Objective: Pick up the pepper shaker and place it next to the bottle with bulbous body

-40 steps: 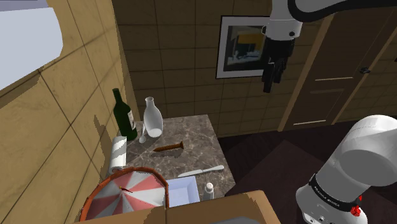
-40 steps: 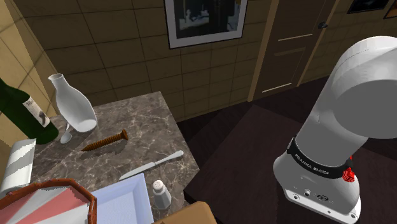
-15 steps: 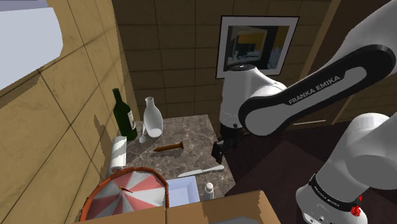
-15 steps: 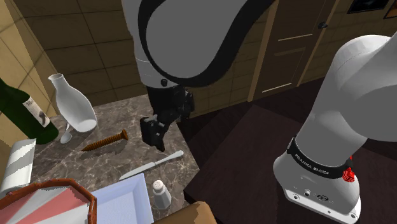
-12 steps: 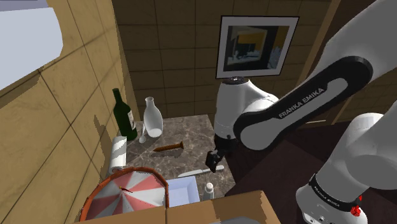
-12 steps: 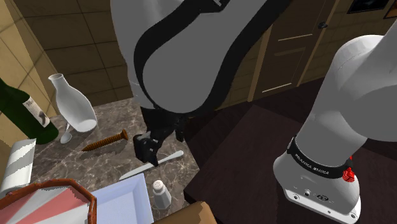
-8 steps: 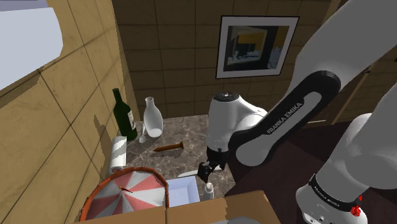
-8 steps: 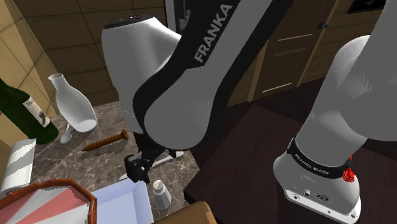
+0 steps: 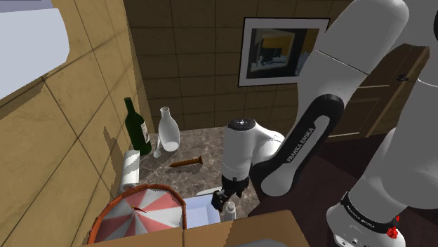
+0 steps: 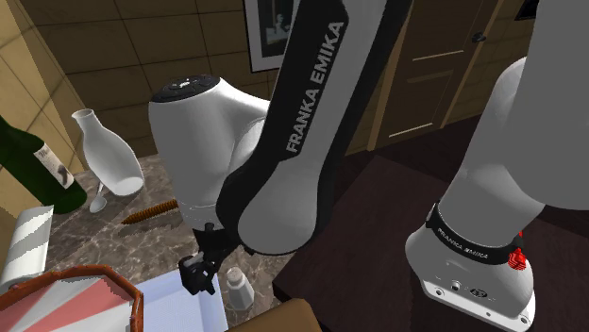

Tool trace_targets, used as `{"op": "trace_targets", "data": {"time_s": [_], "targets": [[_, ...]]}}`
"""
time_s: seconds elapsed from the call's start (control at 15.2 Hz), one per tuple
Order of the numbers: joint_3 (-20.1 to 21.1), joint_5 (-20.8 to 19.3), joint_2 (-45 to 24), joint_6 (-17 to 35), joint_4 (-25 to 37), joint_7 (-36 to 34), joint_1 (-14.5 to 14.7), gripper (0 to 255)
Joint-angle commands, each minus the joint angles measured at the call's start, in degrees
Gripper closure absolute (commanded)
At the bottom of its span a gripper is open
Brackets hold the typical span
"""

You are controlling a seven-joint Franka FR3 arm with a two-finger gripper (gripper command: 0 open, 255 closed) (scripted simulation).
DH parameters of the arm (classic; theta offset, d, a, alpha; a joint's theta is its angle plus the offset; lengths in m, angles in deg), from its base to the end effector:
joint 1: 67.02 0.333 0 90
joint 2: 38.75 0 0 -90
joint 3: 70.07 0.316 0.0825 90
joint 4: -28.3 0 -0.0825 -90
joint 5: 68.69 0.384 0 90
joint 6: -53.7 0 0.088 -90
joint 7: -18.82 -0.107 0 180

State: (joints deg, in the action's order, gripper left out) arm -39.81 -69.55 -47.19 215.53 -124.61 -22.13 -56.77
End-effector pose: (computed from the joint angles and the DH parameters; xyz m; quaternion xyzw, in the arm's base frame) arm 0.3141 0.2799 0.1985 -0.9993 -0.0004 0.0116 0.0356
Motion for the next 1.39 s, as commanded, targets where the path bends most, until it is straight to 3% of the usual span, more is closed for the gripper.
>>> {"op": "trace_targets", "data": {"time_s": [0.0,0.53,0.59,1.19,1.32], "targets": [[-2.0,-3.8,-2.7,2.2,0.4,-2.8,1.4,0],[-2.1,-3.6,-2.7,2.1,0.4,-2.7,1.6,0],[-2.1,-3.6,-2.7,2.1,0.4,-2.7,1.6,255],[-2.1,-3.7,-2.7,2.2,0.4,-2.7,1.6,255],[-0.2,-0.9,-0.6,0.5,0.1,-0.8,0.3,255]]}}
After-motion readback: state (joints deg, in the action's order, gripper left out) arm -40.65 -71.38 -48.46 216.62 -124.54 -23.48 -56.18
